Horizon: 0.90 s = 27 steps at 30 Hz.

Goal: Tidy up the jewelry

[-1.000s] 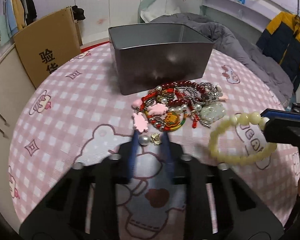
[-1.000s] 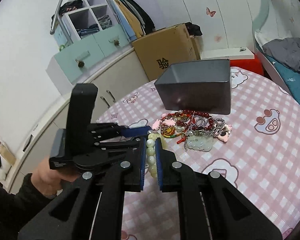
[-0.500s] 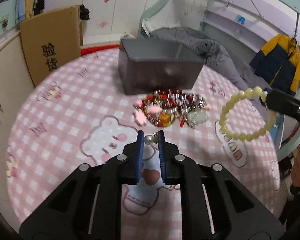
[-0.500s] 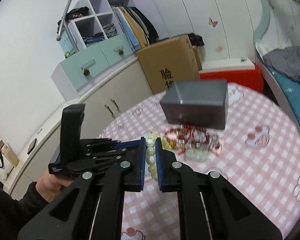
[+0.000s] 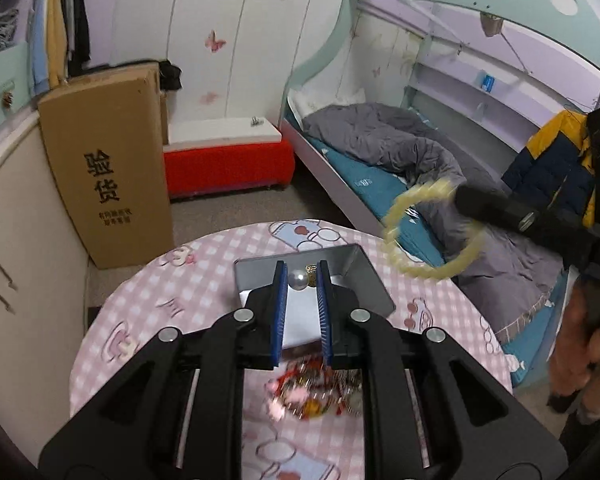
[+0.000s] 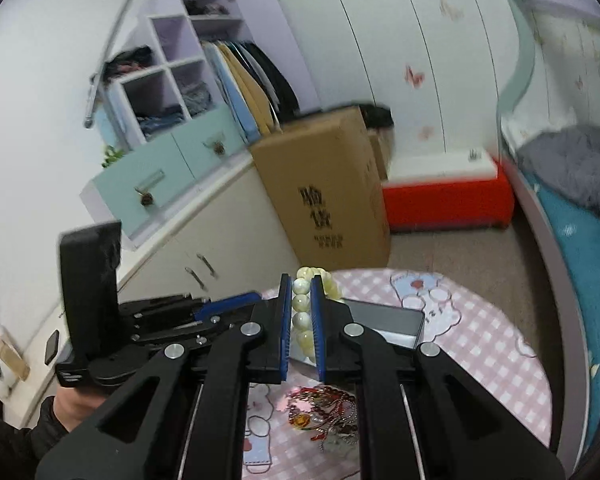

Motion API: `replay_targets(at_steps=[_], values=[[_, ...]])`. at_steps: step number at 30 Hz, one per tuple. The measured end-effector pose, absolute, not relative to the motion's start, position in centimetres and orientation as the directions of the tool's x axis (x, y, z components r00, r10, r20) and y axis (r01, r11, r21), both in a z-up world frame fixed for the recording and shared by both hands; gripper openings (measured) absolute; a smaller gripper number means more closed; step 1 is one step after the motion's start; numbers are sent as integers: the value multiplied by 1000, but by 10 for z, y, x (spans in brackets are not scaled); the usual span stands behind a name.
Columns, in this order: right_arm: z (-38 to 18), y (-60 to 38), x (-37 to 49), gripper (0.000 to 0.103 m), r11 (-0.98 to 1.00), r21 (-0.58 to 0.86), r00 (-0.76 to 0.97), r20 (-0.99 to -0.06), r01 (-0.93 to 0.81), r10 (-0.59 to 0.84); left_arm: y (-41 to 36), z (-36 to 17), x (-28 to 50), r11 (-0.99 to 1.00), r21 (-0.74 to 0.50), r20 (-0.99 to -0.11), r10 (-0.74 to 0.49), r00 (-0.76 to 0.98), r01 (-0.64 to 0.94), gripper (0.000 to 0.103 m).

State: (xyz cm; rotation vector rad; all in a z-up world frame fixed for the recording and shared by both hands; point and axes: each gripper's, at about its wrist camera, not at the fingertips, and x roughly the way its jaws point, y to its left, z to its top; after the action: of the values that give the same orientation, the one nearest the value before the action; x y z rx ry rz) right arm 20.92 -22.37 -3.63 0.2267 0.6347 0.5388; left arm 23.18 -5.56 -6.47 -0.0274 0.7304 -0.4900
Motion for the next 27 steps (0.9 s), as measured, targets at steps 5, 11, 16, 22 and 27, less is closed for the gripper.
replay_targets(at_steps=[5, 11, 16, 22, 27], values=[[-71, -235, 246, 24, 865, 402, 635, -593, -299, 495, -65, -81, 266, 908, -184, -703, -390, 595, 377, 81], [-58, -263, 227, 96, 884, 421, 736, -530, -202, 421, -40, -70, 255, 945, -168, -653, -320, 687, 280, 89], [-36, -283, 188, 96, 899, 415, 807, -478, -141, 347, -10, -42, 209, 966, -159, -570, -257, 780, 202, 91], [-4, -290, 142, 96, 917, 384, 880, -393, -109, 269, 4, -6, 144, 987, -76, -416, -160, 895, 141, 91], [27, -290, 105, 96, 951, 304, 937, -312, -60, 159, 3, 15, 106, 994, -22, -313, -108, 944, 107, 92]])
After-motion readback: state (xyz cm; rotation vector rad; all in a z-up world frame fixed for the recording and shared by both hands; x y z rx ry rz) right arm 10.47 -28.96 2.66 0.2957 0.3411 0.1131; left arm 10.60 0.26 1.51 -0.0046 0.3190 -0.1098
